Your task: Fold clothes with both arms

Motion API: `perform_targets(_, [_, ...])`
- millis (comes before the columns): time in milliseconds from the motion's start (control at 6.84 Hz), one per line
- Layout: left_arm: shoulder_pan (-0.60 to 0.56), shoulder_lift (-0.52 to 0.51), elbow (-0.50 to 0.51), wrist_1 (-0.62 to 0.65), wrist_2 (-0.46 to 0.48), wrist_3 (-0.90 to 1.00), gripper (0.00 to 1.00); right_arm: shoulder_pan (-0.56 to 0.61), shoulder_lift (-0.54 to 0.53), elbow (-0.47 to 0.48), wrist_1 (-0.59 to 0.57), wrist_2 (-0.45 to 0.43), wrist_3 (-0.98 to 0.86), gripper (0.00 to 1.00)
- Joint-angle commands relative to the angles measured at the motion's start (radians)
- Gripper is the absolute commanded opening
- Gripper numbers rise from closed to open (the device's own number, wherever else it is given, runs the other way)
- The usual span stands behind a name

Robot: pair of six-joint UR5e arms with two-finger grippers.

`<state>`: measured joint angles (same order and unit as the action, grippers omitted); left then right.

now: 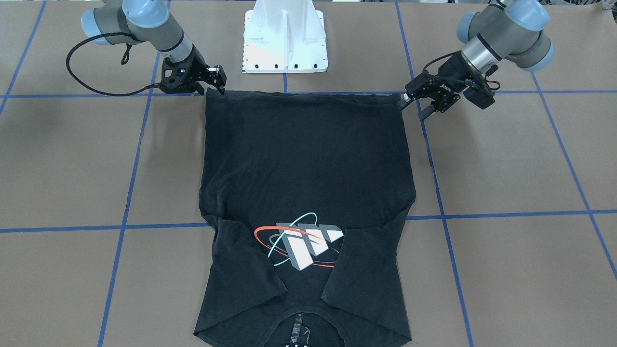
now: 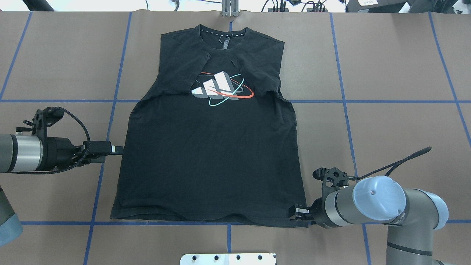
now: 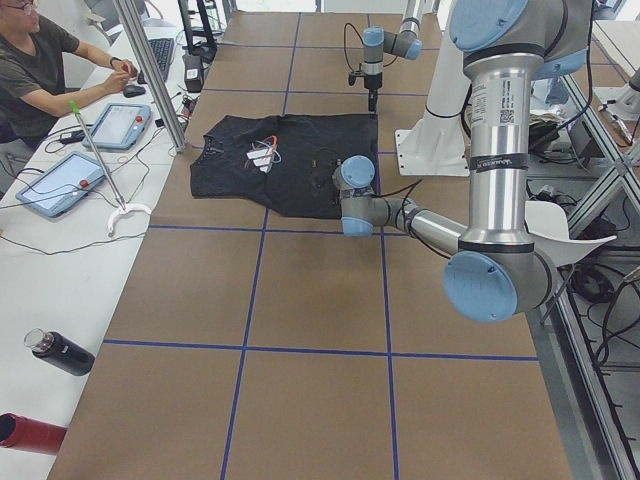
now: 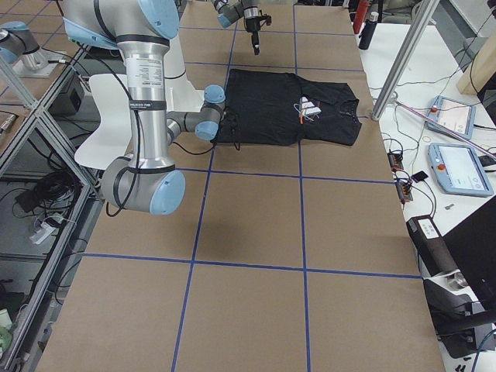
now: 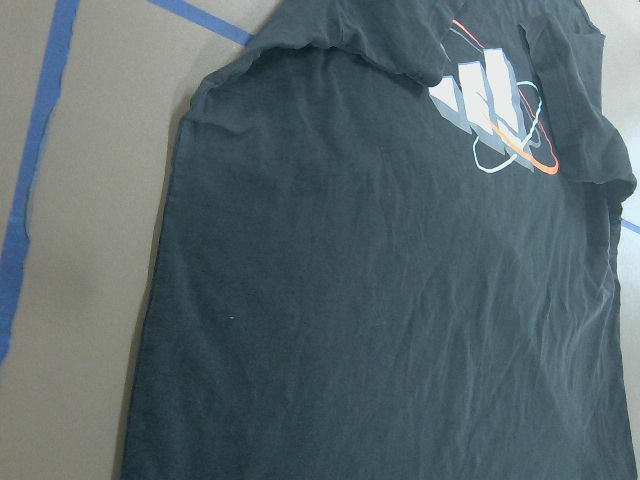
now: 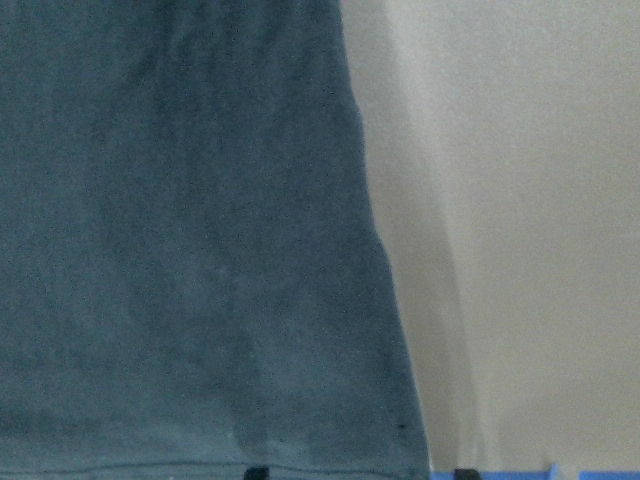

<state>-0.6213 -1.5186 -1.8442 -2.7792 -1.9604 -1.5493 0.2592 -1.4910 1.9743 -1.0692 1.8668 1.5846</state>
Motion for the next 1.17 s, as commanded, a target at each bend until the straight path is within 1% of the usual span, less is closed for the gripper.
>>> perform_targets(0, [0.000,0.000,-0.003,0.000,0.000,0.000,1.00,0.000,0.000,0.000,-0.001,0.000,0.000,0.65])
perform_targets(293, [0.000,0.000,-0.003,0.001,0.000,0.000,1.00,0.000,-0.002,0.000,-0.005,0.000,0.001,0.63])
perform_targets(439, [0.000,0.000,-0.010,0.001,0.000,-0.002,1.00,0.000,-0.002,0.000,-0.005,0.000,0.006,0.55])
perform_targets(732, [0.000,-0.002,-0.010,0.001,0.000,0.000,1.00,0.000,0.000,-0.002,-0.005,0.000,0.009,0.50])
perform_targets(878, [0.000,-0.002,-0.010,0.003,0.000,0.000,1.00,0.000,0.000,-0.002,-0.005,0.000,0.009,0.39])
perform_targets(1024, [0.000,-0.002,-0.010,0.001,-0.002,0.000,1.00,0.000,0.000,-0.002,-0.006,0.002,0.009,0.34])
